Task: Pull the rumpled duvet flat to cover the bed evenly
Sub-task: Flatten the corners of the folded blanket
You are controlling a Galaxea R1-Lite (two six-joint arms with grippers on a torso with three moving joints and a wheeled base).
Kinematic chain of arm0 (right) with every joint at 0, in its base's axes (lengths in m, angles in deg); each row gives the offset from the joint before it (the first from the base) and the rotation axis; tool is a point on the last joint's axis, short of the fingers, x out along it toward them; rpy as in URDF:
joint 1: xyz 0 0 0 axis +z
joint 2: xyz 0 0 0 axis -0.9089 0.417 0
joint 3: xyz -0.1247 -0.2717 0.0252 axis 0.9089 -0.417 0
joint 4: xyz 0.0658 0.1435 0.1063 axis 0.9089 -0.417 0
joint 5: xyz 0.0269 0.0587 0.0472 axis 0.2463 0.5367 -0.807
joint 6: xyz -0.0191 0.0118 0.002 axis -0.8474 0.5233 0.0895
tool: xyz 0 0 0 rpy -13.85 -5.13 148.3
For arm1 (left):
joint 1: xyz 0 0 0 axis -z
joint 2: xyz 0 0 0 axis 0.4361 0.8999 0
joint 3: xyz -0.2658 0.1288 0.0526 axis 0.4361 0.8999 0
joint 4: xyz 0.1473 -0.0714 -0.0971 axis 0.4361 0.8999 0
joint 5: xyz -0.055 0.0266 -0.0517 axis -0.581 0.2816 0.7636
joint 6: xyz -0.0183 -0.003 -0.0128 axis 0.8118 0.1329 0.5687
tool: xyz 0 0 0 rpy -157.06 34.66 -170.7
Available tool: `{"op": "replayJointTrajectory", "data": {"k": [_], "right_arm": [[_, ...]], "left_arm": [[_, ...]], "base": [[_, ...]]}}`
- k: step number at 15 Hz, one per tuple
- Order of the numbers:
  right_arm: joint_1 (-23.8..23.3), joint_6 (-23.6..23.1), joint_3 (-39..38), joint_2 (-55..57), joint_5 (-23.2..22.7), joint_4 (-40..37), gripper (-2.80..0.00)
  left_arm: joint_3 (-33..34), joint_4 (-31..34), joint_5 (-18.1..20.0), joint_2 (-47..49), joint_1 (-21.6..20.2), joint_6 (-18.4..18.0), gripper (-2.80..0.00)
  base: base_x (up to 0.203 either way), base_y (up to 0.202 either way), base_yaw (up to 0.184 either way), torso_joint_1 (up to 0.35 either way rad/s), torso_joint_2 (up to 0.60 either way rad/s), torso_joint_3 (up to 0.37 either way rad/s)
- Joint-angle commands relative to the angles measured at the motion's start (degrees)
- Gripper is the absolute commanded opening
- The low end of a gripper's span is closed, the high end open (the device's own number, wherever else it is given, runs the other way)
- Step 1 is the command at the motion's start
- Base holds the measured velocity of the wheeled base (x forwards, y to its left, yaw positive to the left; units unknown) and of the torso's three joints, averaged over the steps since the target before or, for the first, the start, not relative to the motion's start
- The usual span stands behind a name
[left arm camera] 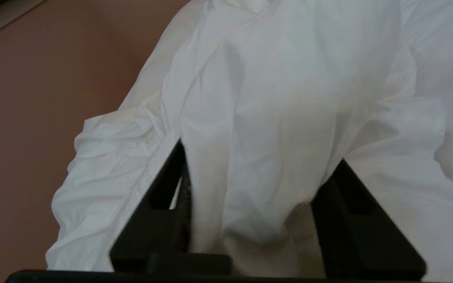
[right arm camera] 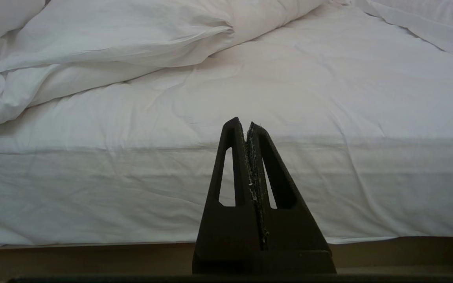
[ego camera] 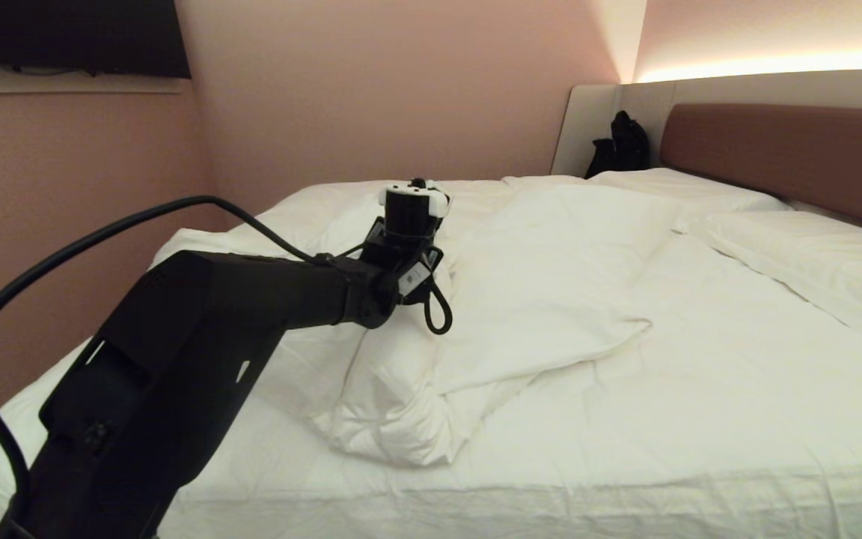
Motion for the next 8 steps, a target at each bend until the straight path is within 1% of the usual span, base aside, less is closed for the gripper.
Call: {"op": "replayJointTrajectory", "data": {"k": [1, 6, 7, 8], "right_arm": [[0.0, 0.0, 0.0, 0.1, 0.0, 0.0, -2.80], [0.0, 0.0, 0.0, 0.1, 0.0, 0.0, -2.80], [0.0, 0.0, 0.0, 0.1, 0.0, 0.0, -2.80], [-0.1, 0.0, 0.0, 0.1, 0.0, 0.0, -2.80]], "left_arm": [[0.0, 0.0, -0.4, -0.8, 0.0, -0.1, -2.80], [0.4, 1.5, -0.7, -2.2, -0.2, 0.3, -2.80], [0.5, 2.8, -0.7, -3.1, -0.3, 0.8, -2.80], [0.4, 4.6, -0.7, -4.0, -0.3, 2.0, -2.80]], "base": [[0.000, 0.000, 0.000, 0.000, 0.00, 0.000], [0.000, 0.000, 0.000, 0.000, 0.00, 0.000], [0.000, 0.000, 0.000, 0.000, 0.00, 0.000], [0.000, 0.000, 0.000, 0.000, 0.00, 0.000]]}}
